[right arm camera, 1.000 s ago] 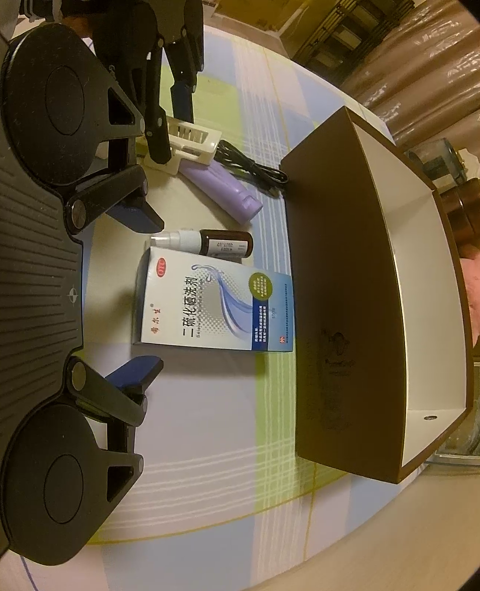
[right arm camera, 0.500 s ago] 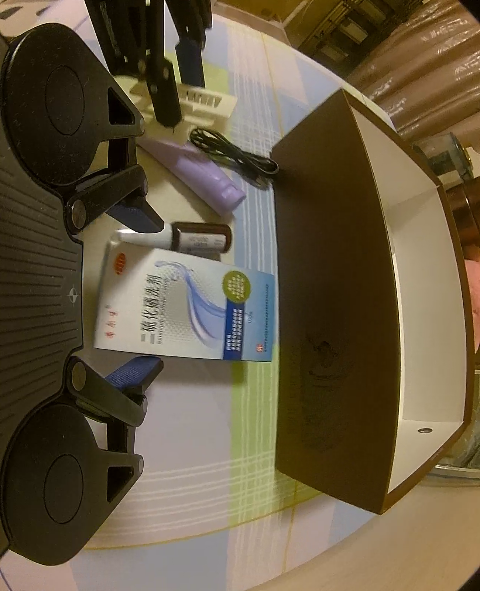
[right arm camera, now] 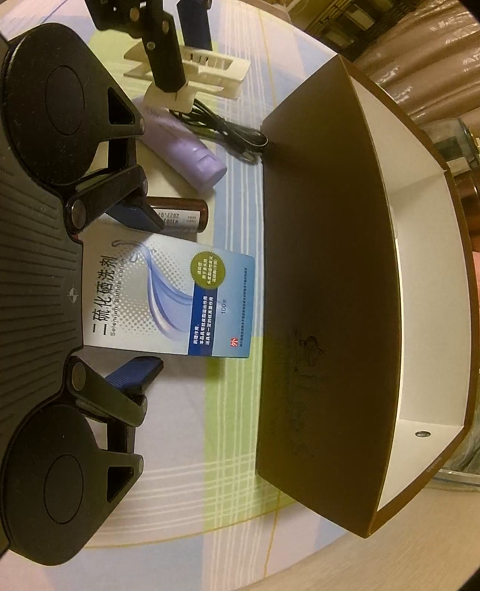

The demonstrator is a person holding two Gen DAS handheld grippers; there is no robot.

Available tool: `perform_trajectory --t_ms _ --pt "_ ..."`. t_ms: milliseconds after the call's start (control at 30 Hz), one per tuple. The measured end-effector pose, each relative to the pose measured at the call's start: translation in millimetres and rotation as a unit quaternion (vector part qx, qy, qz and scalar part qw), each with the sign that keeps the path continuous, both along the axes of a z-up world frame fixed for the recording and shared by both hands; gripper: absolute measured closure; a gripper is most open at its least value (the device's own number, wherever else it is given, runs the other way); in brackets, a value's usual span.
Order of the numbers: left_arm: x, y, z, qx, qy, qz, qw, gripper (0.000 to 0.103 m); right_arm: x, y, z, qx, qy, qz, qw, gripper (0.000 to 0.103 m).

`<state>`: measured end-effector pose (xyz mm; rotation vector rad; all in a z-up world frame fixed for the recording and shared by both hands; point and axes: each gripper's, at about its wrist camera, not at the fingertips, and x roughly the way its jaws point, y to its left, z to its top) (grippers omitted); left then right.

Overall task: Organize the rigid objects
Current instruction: 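Grasp the white plastic clip with the left tool while the right tool grasps the blue-white medicine box, then lift the clip and medicine box and carry both over the brown box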

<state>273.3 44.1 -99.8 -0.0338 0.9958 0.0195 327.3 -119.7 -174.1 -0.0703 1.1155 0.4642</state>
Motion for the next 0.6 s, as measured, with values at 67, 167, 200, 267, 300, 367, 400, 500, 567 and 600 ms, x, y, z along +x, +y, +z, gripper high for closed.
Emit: perform_trajectory --t_ms 67,167,200,267,300,367,400,500,567,600 --pt "0.1 -0.6 0.5 0.001 0.0 0.001 1.0 0.065 0.3 0.9 -2.3 -0.004 0.002 0.001 1.0 0.03" --pt "-0.8 -0.2 1.6 0.002 -0.002 0.001 1.0 0.065 -1.8 -0.5 -1.6 -0.005 -0.007 0.003 1.0 0.036" --pt "-1.2 0.0 2.1 0.002 -0.002 0.002 1.0 0.065 -2.4 -1.7 -0.8 -0.005 -0.008 0.006 1.0 0.037" --pt "-2.4 1.2 2.9 0.002 -0.003 0.002 1.0 0.065 -3.5 -2.2 0.0 -0.006 -0.011 0.01 1.0 0.038" --pt "-2.8 1.2 3.6 0.002 -0.004 0.002 1.0 0.065 -4.4 -4.1 1.6 -0.005 -0.014 0.009 1.0 0.038" --pt "-3.4 1.0 5.3 0.002 -0.006 0.003 1.0 0.065 -6.3 -8.3 5.9 0.005 -0.015 0.009 1.0 0.038" --pt "-3.5 0.8 6.4 0.002 -0.006 0.003 1.0 0.065 -7.1 -10.7 8.9 0.009 -0.015 0.008 1.0 0.038" --pt "-4.7 0.0 11.0 0.002 -0.01 0.002 0.9999 0.065 -11.6 -17.4 20.5 0.021 -0.021 0.01 0.999 0.038" --pt "-5.7 -0.5 15.4 0.001 -0.016 0.002 0.9999 0.065 -15.1 -22.1 29.9 0.031 -0.025 0.012 0.999 0.038" --pt "-6.1 -0.5 18.4 0.002 -0.019 0.002 0.9998 0.065 -16.6 -24.3 34.7 0.035 -0.026 0.013 0.999 0.038"
